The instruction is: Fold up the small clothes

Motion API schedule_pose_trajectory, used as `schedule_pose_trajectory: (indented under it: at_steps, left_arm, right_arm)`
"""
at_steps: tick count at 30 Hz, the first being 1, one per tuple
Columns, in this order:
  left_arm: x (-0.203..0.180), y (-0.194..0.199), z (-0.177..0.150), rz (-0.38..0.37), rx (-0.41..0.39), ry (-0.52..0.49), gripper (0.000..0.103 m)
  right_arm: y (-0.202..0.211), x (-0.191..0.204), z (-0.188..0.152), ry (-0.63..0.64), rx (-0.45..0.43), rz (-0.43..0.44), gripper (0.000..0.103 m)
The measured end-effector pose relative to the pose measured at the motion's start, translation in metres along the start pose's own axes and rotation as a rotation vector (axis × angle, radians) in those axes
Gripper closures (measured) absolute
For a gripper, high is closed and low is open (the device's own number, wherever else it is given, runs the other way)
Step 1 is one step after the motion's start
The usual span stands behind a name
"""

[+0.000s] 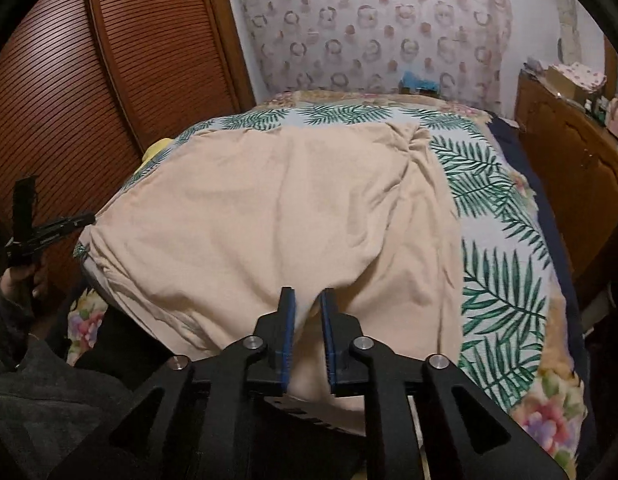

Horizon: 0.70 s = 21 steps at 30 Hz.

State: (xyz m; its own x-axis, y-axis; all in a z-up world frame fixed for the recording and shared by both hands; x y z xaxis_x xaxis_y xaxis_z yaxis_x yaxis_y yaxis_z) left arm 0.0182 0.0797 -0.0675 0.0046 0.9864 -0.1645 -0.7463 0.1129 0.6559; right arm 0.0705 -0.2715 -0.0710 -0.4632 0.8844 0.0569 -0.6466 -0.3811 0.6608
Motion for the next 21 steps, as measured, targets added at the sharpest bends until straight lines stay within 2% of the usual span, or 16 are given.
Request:
schedule_pose_trajectory:
  at_steps: [2, 4, 5, 6, 11, 16, 21]
  left_arm:
    - [0.004, -0.004, 0.002, 0.012, 0.006, 0.005, 0.052]
    - [0.011, -0.011, 0.005, 0.034, 0.013, 0.011, 0.04]
    - [0.014, -0.015, 0.005, 0.048, 0.017, 0.017, 0.031]
    - [0.018, -0.018, 0.006, 0.058, 0.021, 0.021, 0.028]
    - [0.038, -0.034, 0.005, 0.099, 0.056, 0.05, 0.026]
    - [0.053, -0.043, -0.001, 0.08, 0.106, 0.093, 0.026]
    - [0.053, -0.04, -0.004, 0.06, 0.095, 0.096, 0.026]
  right_arm:
    - [0.004, -0.002, -0.002, -0.009, -0.01, -0.001, 0.067]
    - [0.005, -0.002, -0.003, -0.015, -0.016, -0.003, 0.062]
    - [0.005, -0.003, -0.004, -0.017, -0.017, -0.009, 0.062]
    - [0.005, -0.004, -0.005, -0.017, -0.018, -0.013, 0.062]
    - [0.0, -0.005, -0.004, -0.016, -0.026, -0.014, 0.061]
    - [-0.008, -0.004, -0.002, -0.017, -0.033, 0.0, 0.061]
    - [-0.016, 0.0, -0.001, -0.019, -0.026, 0.006, 0.061]
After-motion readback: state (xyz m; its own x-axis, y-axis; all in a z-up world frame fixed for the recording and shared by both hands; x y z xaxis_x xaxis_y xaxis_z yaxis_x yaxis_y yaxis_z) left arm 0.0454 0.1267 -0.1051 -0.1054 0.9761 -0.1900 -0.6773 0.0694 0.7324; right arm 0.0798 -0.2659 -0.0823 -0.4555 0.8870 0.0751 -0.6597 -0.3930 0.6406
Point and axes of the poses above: each gripper's, at about its wrist camera, not at the fingertips, and y roughly against the way its jaws point, x to its left, z to its top, the point moved 2 cm from there along -y, roughly the way its jaws point, and after that the axes turned 4 degrees about y, right-handed, at the moved point
